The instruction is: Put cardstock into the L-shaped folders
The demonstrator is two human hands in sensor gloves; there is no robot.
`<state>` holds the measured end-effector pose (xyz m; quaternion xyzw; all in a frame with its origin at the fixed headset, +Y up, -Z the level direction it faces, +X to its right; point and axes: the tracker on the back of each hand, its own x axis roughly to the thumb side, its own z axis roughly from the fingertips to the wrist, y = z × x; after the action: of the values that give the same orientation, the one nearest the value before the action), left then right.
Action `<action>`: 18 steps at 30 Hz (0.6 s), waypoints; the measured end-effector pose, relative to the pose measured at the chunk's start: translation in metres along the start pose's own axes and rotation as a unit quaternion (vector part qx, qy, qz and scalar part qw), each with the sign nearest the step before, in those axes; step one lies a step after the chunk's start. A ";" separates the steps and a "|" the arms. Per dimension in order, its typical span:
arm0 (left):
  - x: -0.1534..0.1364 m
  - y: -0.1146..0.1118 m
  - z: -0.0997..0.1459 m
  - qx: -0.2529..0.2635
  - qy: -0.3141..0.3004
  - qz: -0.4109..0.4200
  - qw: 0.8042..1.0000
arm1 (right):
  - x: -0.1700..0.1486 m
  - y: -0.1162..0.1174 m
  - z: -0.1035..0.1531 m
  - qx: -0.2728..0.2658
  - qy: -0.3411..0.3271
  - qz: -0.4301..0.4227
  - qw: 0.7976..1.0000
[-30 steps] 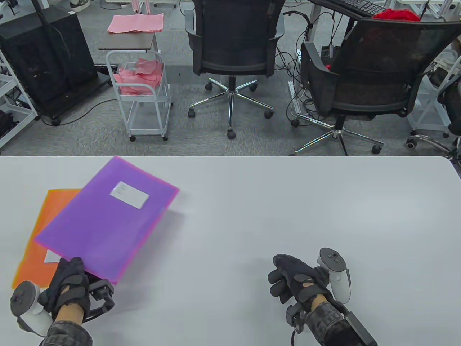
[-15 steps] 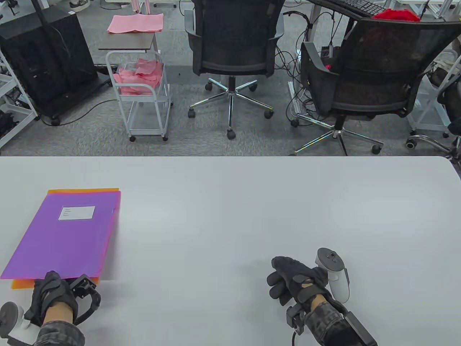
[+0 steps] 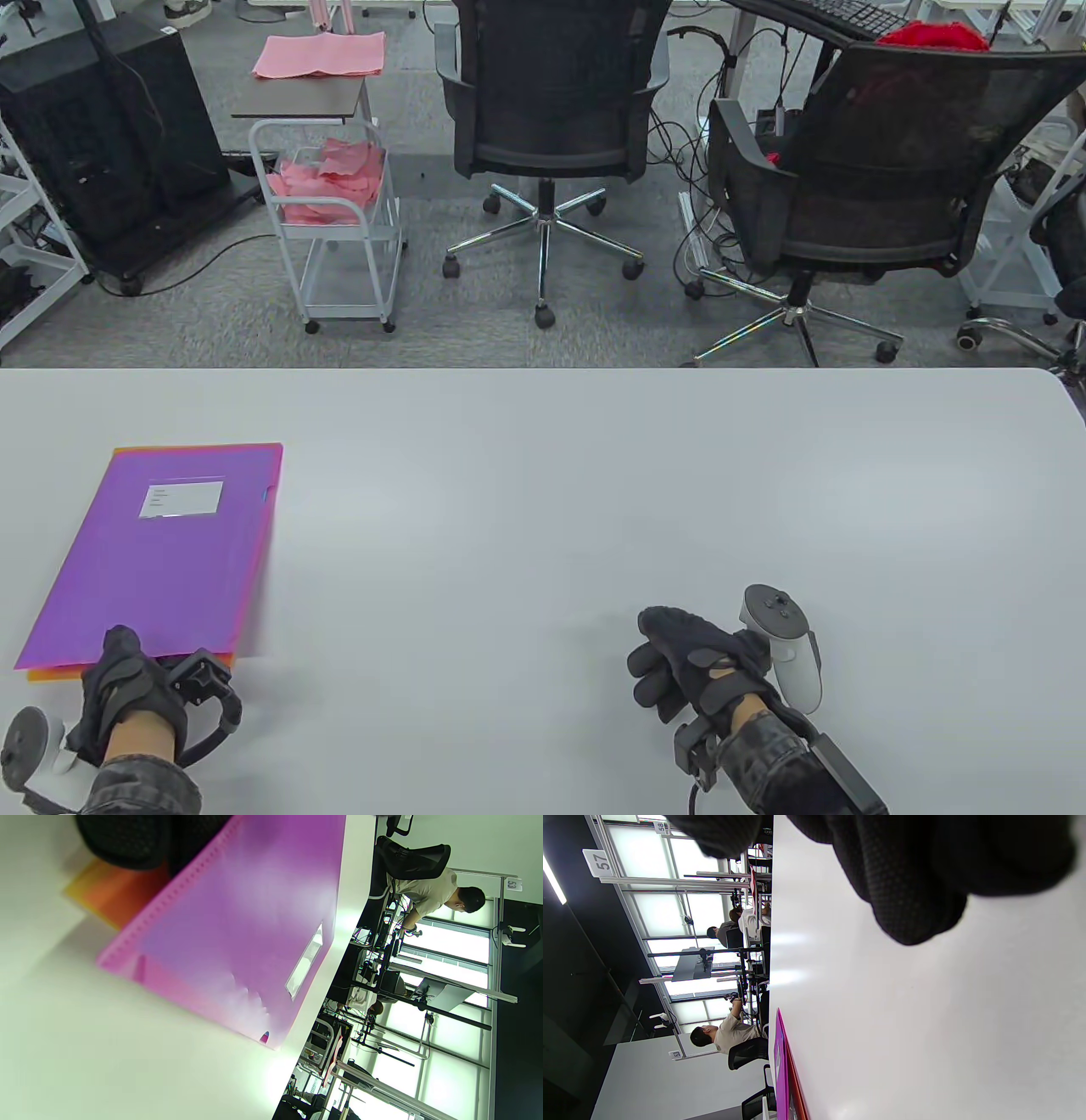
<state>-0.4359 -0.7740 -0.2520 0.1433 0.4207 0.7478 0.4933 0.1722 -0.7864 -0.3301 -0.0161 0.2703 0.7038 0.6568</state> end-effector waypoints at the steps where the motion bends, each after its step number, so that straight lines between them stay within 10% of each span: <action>1: 0.001 -0.001 0.001 -0.001 0.000 0.002 1.000 | 0.000 0.000 0.000 0.000 0.000 0.000 1.000; 18: 0.005 -0.009 0.017 -0.010 0.053 0.000 0.999 | -0.002 0.002 -0.001 0.009 0.012 0.012 1.000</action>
<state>-0.4218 -0.7601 -0.2493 0.0984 0.4387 0.7583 0.4721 0.1701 -0.7886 -0.3293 -0.0153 0.2842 0.7090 0.6452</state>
